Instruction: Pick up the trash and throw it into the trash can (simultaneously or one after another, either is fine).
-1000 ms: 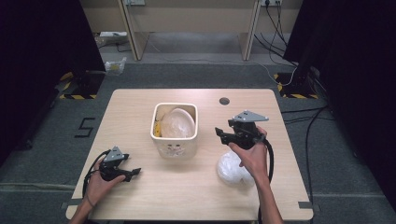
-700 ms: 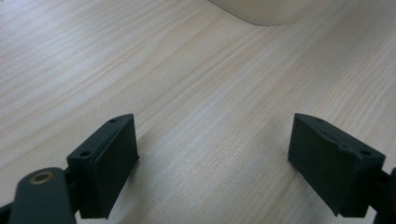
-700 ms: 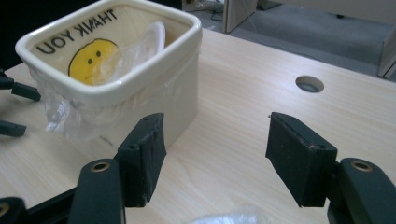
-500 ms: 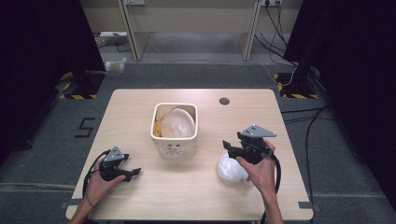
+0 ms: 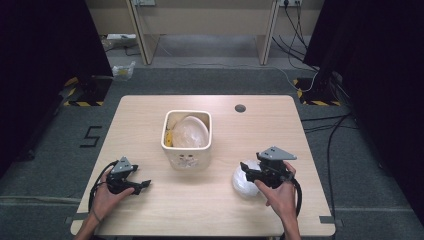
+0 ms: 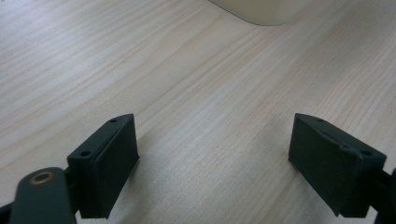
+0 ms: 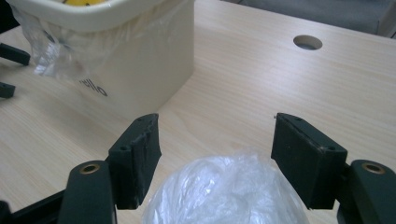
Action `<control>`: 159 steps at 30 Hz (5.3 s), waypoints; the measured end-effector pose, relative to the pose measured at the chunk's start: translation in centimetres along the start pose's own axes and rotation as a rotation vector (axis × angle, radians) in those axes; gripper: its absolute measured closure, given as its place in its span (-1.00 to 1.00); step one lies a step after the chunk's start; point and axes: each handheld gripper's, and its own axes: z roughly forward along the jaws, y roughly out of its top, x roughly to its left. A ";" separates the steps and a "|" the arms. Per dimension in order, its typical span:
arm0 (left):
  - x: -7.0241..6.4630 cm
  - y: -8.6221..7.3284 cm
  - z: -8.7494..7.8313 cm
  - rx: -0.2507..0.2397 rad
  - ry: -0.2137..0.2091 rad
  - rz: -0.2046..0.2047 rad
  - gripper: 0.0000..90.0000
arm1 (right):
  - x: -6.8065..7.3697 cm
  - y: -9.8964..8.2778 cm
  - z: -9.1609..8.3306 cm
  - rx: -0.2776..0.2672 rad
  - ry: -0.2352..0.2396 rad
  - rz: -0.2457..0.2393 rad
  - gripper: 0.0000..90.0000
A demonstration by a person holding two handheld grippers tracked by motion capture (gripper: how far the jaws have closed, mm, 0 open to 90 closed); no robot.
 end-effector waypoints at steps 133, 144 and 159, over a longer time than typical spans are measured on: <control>0.0 0.0 0.0 -0.001 0.000 0.000 -0.67 | 8.7 15.4 10.4 -0.080 0.325 -0.178 0.76; 0.0 0.0 0.0 -0.001 0.000 0.000 -0.67 | 8.4 13.6 14.1 0.066 0.338 -0.153 0.67; 0.0 0.0 0.0 0.000 0.000 0.000 -0.67 | 8.3 13.6 14.5 0.087 0.343 -0.139 0.17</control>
